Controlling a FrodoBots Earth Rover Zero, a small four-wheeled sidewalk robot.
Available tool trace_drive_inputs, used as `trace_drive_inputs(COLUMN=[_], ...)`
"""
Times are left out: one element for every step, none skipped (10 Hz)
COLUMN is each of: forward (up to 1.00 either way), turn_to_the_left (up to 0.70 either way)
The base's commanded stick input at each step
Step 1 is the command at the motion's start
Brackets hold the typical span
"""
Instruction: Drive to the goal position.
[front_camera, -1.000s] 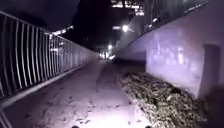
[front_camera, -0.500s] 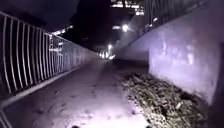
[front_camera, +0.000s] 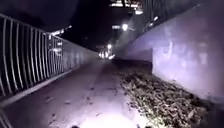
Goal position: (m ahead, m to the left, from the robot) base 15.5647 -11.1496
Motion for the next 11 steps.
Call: trace_drive_inputs(forward=[0.5, 0.5, 0.5, 0.5, 0.5, 0.5, 0.5, 0.5, 0.5, 0.5, 0.5], turn_to_the_left=[0.0, 0.0, 0.0, 0.0, 0.0, 0.0, 0.0, 0.0, 0.0, 0.0, 0.0])
